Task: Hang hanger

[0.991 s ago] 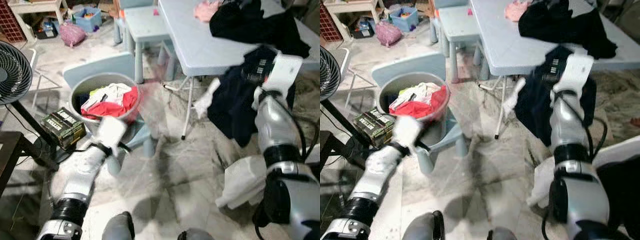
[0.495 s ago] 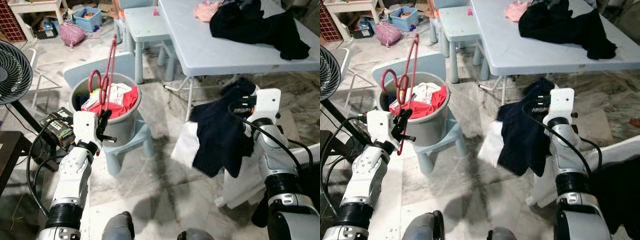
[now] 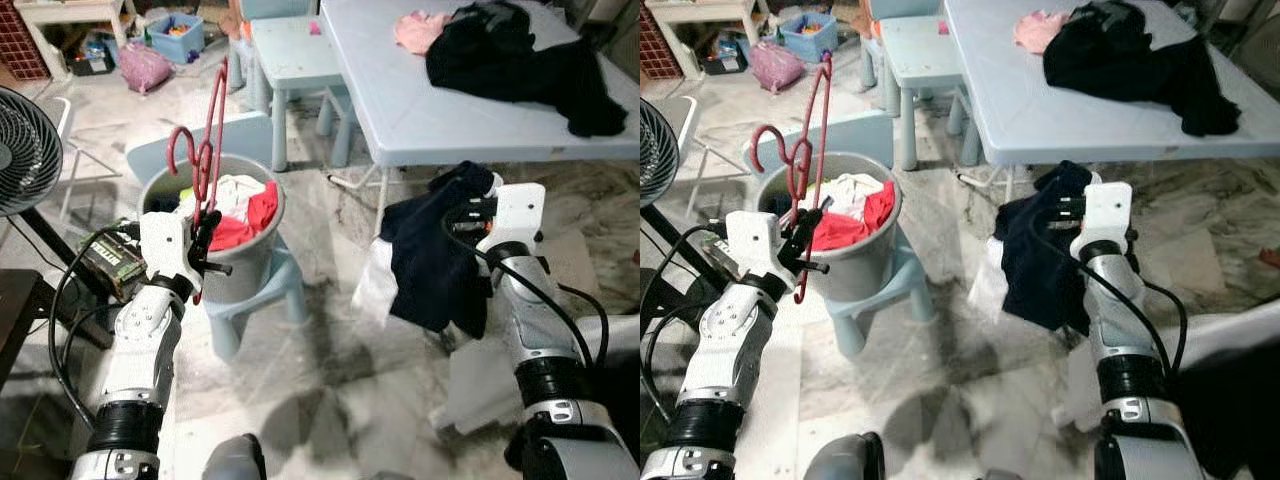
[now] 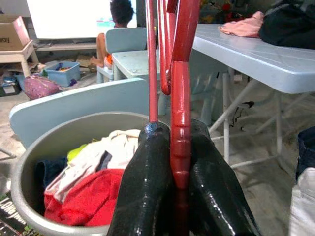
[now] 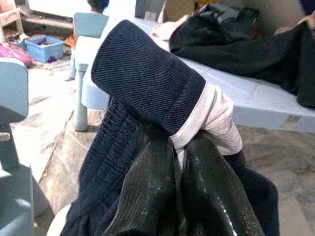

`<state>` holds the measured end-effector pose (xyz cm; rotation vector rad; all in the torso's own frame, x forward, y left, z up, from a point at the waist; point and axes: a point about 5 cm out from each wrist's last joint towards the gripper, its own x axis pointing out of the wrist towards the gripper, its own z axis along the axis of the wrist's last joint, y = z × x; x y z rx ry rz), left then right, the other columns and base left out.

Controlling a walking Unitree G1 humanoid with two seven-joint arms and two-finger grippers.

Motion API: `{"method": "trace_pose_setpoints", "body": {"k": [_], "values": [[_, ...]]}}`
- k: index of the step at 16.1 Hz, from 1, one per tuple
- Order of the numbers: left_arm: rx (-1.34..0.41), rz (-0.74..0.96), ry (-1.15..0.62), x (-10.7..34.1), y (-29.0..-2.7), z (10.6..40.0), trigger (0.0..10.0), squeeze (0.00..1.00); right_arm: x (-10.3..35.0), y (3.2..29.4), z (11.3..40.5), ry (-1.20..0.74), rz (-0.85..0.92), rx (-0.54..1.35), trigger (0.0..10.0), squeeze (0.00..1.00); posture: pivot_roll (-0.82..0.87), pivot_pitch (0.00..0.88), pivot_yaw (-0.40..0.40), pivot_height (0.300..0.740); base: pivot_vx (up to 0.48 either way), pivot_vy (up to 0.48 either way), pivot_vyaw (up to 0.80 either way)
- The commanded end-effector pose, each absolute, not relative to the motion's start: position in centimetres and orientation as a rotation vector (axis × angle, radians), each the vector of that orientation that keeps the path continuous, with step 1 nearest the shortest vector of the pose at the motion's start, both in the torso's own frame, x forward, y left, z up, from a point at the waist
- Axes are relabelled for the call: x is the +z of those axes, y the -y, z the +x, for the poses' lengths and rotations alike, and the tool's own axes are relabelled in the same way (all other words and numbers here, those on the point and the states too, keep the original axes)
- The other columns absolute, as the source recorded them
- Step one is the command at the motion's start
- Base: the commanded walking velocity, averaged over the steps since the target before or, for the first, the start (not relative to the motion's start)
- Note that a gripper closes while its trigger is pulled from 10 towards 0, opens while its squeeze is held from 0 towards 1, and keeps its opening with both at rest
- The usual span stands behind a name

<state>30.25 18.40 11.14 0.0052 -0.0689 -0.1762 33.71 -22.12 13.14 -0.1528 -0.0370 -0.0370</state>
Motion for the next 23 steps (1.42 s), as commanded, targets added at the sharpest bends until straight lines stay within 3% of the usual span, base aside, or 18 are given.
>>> {"method": "trace_pose_setpoints", "body": {"k": [1,23], "values": [[-0.174,-0.001,0.086,11.7,-18.4,30.3,10.0,0.0,14.4,22.4,33.9,0.086,-0.168,-0.044,10.0,0.0,-0.04,0.06,-0.035,0.74,0.446,0.0,0.0],[-0.171,-0.012,0.089,12.2,-18.1,30.6,10.0,0.0,16.7,20.8,34.3,0.164,-0.172,0.016,10.0,0.0,-0.04,0.071,-0.038,0.74,0.45,0.0,0.0]]}}
